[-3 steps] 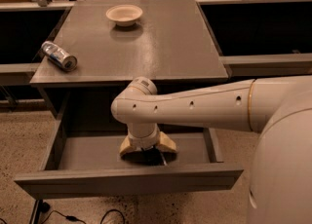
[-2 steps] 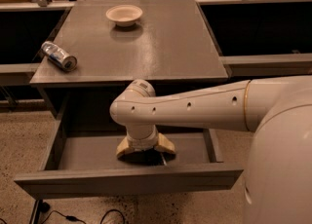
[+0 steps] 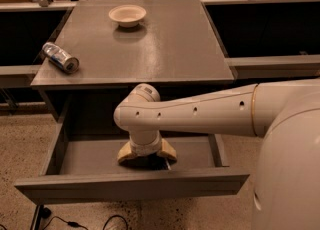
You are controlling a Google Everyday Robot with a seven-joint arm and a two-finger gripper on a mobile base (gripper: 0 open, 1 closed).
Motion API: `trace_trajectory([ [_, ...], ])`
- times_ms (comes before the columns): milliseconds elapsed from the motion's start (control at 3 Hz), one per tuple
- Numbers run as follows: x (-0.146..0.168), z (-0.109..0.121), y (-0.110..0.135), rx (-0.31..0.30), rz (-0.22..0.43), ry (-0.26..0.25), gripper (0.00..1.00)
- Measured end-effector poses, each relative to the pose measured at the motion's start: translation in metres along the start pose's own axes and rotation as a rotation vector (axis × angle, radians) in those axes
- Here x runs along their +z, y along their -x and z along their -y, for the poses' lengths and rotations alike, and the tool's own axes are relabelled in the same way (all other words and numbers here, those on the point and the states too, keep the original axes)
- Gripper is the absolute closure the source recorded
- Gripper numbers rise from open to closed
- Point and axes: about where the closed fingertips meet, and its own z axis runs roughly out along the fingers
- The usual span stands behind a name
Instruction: Pick rxbar blueberry from top drawer and place on counter
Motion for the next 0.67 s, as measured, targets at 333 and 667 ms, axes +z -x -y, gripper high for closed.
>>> trace_trajectory([
  [333,-0.0047,-0.0003,0.0,-0.001,0.0,-0.001,0.49],
  [667,-0.013,-0.0009,-0.0002,-0.001,0.0,-0.001,0.72],
])
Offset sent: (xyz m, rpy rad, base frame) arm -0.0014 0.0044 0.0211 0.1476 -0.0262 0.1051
